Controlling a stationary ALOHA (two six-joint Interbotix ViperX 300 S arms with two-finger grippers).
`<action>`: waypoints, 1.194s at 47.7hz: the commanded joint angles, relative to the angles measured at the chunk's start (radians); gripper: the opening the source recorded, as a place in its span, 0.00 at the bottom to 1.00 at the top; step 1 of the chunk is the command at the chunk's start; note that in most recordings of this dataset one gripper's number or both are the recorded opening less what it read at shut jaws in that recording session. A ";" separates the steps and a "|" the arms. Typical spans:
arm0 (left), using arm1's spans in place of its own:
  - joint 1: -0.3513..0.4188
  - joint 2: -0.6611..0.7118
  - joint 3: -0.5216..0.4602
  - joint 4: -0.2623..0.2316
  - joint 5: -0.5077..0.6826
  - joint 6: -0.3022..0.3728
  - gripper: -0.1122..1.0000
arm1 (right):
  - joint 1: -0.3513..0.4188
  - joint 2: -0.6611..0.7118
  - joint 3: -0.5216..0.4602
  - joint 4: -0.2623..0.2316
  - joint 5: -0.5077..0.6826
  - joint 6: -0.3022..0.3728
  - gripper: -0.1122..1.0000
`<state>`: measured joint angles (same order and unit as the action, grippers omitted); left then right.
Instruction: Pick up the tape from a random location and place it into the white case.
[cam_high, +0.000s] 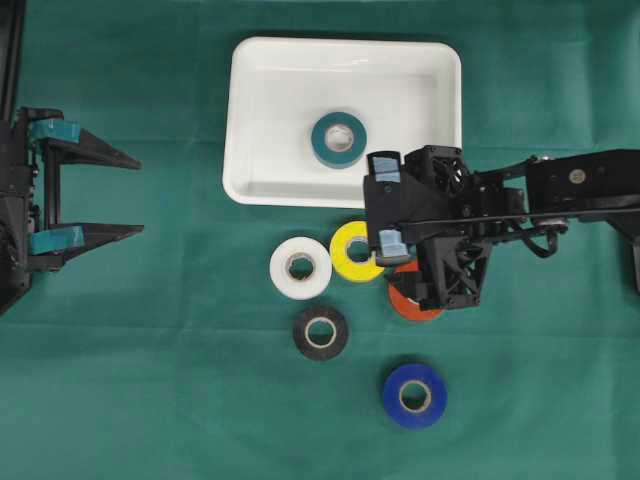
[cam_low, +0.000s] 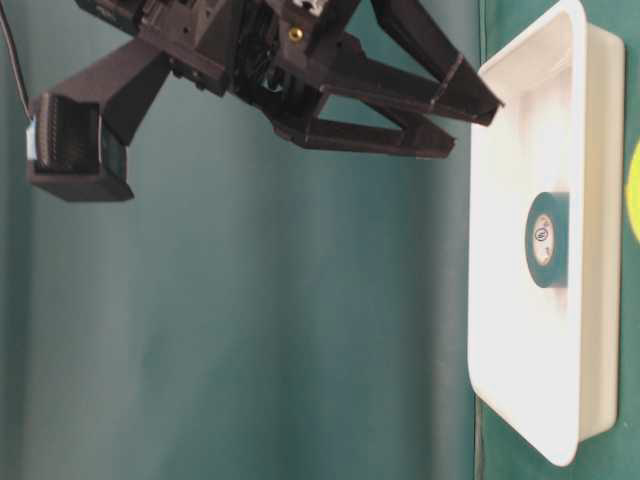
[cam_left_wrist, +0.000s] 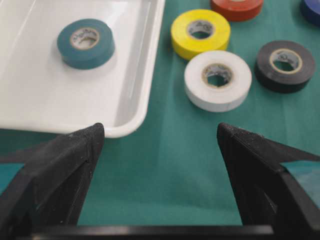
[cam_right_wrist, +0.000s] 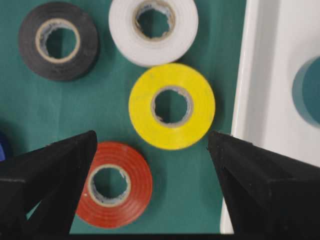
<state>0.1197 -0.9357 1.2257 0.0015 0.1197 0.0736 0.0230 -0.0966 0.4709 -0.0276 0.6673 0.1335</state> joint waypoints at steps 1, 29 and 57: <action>0.005 0.008 -0.014 -0.002 -0.009 -0.002 0.94 | 0.002 -0.006 -0.034 0.002 0.012 0.003 0.92; 0.006 0.008 -0.014 -0.002 -0.009 -0.002 0.94 | 0.002 -0.005 -0.034 -0.002 0.009 0.003 0.92; 0.006 0.008 -0.014 -0.002 -0.009 -0.002 0.94 | 0.002 0.015 -0.034 -0.002 -0.005 0.003 0.92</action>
<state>0.1227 -0.9357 1.2257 0.0015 0.1197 0.0736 0.0230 -0.0782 0.4617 -0.0291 0.6703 0.1350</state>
